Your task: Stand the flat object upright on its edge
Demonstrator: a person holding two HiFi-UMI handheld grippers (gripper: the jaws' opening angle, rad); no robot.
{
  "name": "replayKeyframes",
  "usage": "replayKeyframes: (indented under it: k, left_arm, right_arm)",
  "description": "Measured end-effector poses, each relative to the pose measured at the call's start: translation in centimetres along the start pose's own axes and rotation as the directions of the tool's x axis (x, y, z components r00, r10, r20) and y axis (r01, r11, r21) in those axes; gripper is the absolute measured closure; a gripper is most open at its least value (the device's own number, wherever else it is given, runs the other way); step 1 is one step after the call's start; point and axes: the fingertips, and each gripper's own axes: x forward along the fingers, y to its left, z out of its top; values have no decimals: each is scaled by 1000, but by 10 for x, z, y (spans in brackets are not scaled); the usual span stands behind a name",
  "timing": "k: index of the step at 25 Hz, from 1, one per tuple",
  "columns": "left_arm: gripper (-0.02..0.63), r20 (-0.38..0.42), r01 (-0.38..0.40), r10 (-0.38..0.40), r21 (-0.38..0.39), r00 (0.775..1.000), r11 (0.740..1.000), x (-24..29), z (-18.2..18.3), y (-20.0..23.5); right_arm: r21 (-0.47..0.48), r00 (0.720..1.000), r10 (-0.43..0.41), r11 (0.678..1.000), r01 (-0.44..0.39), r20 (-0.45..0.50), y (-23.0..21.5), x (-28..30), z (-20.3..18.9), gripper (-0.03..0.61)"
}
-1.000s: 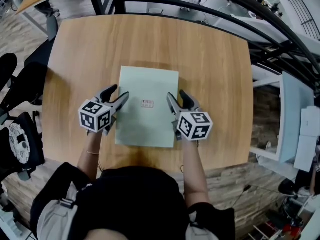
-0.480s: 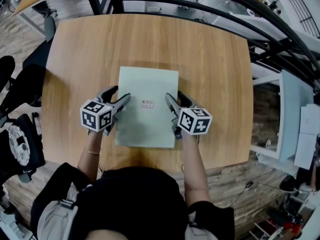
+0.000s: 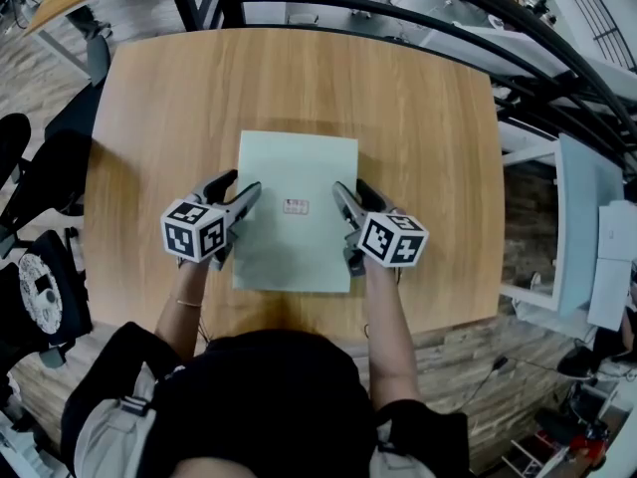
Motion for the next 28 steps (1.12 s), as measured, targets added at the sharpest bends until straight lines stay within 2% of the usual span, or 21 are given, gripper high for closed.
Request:
replayKeyframes:
  k: [9,18,28]
  left_arm:
    - [391,59,2,-4,40,998,999,-16,16,-21]
    - [402,98,-53,42,108,994,993,-48,29,-58]
    - [414,157,-92,74,114,985,989,-78,39,-82]
  right_arm:
    - [11,997,16,1000,-17,73,9,-33,11,353]
    - [-4,988,73,997,-73,132,28,-81,21,380]
    - [-34,981,108,994,-104,162,49,-116,27,411]
